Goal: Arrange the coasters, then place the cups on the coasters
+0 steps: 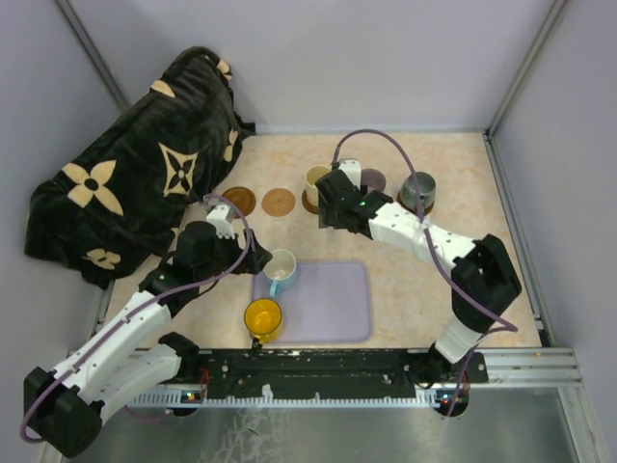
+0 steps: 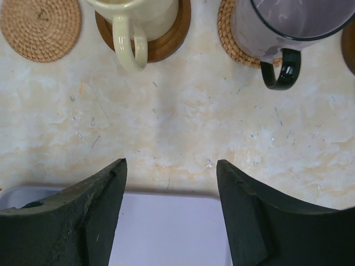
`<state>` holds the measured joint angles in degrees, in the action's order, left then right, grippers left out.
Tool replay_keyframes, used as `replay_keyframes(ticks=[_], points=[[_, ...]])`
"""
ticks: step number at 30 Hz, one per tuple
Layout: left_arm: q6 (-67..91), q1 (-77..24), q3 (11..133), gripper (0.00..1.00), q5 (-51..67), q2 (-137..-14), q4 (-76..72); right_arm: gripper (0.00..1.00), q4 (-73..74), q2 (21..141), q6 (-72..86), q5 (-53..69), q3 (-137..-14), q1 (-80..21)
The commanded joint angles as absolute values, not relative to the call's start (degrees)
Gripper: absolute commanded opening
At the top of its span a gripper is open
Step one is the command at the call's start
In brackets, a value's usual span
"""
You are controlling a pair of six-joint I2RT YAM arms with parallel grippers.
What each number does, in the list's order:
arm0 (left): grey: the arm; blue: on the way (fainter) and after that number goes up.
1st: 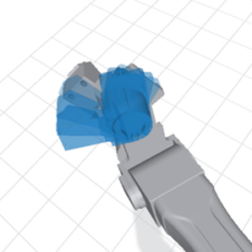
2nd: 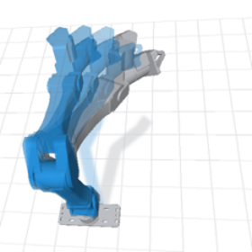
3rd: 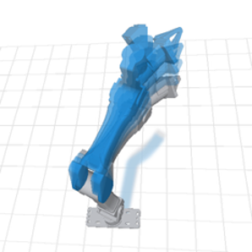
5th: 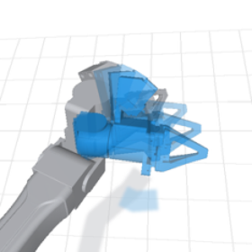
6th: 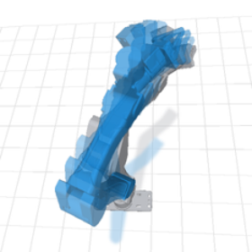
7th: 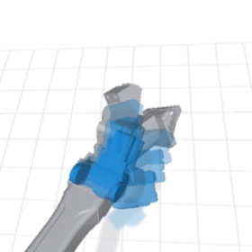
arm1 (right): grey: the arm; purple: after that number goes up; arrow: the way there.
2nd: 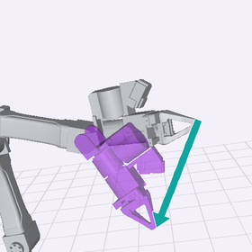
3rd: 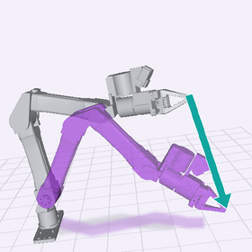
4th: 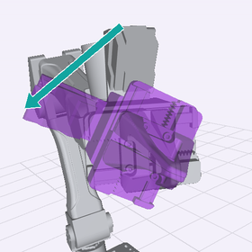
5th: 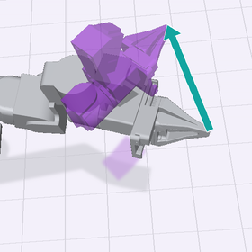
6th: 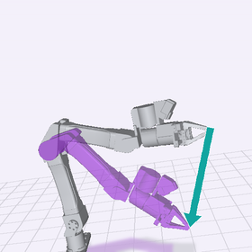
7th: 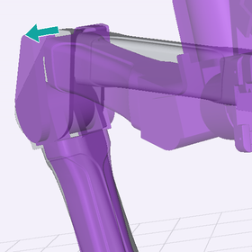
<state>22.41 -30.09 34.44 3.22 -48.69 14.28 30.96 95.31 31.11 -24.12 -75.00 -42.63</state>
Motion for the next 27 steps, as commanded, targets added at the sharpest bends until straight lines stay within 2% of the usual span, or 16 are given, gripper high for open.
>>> replay_keyframes(ticks=[1,12,27], points=[[21.8,-32.0,35.8,0.88,5.3,-47.4,21.4,0.67,30.3,88.5,32.6,-27.1,-73.8,-43.1],[25.0,-37.2,37.2,0.86,5.1,-49.3,28.2,0.66,31.2,81.2,34.2,-28.3,-69.0,-43.1],[31.0,-47.7,37.5,0.84,-3.6,-58.8,25.0,0.67,30.0,67.0,33.3,-32.6,-60.6,-43.2]])
